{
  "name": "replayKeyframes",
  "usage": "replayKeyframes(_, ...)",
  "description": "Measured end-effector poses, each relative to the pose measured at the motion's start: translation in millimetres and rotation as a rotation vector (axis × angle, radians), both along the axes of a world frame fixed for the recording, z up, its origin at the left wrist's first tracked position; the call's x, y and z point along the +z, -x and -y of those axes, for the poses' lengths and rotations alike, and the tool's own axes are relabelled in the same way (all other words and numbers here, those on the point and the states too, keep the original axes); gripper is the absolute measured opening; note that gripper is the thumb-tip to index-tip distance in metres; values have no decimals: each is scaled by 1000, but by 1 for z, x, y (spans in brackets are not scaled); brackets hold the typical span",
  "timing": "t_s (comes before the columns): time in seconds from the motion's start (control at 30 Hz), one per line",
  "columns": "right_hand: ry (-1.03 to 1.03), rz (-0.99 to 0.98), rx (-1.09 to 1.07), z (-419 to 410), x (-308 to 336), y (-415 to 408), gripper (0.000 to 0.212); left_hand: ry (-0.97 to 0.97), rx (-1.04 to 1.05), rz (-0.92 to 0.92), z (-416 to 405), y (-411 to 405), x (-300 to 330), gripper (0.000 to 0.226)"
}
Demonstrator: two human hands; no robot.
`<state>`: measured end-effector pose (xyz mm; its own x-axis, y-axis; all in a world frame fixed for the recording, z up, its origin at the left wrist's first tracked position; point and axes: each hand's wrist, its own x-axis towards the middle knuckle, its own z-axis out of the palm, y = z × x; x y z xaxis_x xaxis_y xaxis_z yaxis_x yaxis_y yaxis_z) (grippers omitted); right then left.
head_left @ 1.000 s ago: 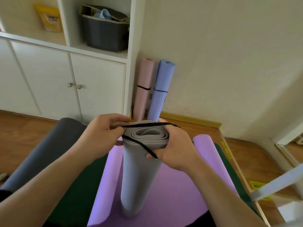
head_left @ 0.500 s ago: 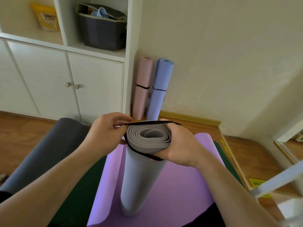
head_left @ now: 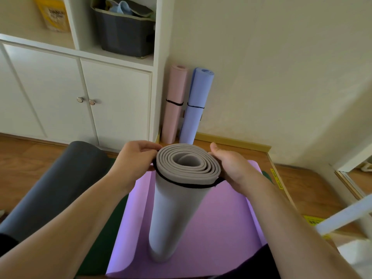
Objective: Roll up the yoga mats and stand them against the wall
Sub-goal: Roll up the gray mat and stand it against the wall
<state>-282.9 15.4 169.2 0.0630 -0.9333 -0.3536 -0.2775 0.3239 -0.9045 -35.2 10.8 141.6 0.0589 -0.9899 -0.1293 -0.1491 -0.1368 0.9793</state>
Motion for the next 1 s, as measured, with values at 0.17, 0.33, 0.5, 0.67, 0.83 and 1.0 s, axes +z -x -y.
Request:
replayKeyframes(0.17,23,46,-29,-1,-18,1,31,102,-178,492,-5,4,-16,26)
replayKeyframes(0.33,140,-174,118,-1,-50,5,39,15,-289,697,-10,-6,-48,21)
replayKeyframes(0.5,57,-398,166,-3,-96,5,36,-37,-352,843,-10,-2,-74,16)
replayKeyframes(0.67,2,-373,127,-3,-121,-6,38,-67,-436,1008,-12,-3,-110,18)
replayKeyframes(0.83,12,-319,-101,-5,-124,-10,40,-102,-410,923,-3,2,-121,22)
replayKeyframes(1.0,83,-319,-312,-8,-140,-7,15,-385,-121,159,-7,12,-121,25)
